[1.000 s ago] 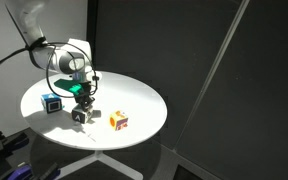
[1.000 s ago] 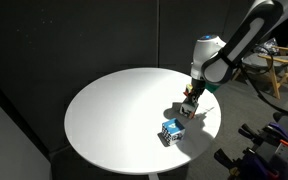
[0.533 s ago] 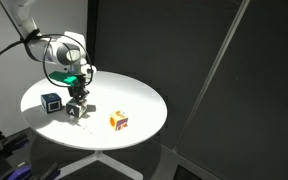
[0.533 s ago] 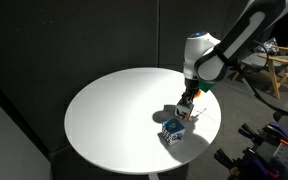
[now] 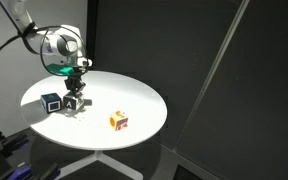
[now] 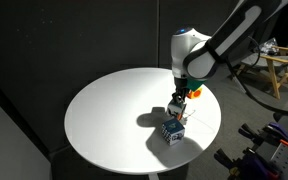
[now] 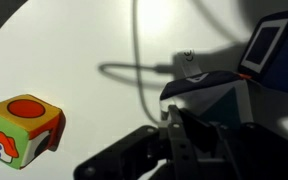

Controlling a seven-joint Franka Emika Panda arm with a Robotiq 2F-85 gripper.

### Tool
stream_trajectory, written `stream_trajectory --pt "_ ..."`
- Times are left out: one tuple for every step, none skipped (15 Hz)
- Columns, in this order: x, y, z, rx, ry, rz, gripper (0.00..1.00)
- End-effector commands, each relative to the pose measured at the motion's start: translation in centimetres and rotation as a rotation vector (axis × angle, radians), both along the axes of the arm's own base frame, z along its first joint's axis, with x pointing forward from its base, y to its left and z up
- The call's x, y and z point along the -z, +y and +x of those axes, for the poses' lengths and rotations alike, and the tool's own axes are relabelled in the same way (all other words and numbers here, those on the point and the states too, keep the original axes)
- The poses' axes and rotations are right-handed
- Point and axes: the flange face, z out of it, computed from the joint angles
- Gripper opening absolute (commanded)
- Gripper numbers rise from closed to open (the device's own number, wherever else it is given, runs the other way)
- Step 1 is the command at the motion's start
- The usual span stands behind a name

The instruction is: Flip the block with a black and white image facing up and slide it to the left

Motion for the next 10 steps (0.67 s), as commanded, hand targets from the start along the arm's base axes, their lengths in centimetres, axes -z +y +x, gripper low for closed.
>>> stream_trajectory --pt "-0.22 1.81 1.3 0.015 0.007 -0.036 0.04" --pt "-0.18 2.17 1.43 0.015 0.011 -0.038 0.04" --pt "-0.06 2.46 1.5 0.015 0.016 -0.039 0.31" --pt "0.03 2.65 1.56 0.016 0.021 -0.039 0.32" --pt "0.1 2.78 1.62 0.016 0.026 -0.04 0.38" --pt "0.14 2.79 1.58 0.013 0.03 -0.041 0.47" --pt "0.14 2.78 1.54 0.012 0.033 -0.04 0.54" --pt "0.03 2.66 1.36 0.01 0.034 -0.037 0.62" --pt "-0.08 2.53 1.14 0.011 0.036 -0.035 0.71" --pt "-0.2 2.32 0.83 0.016 0.037 -0.037 0.77"
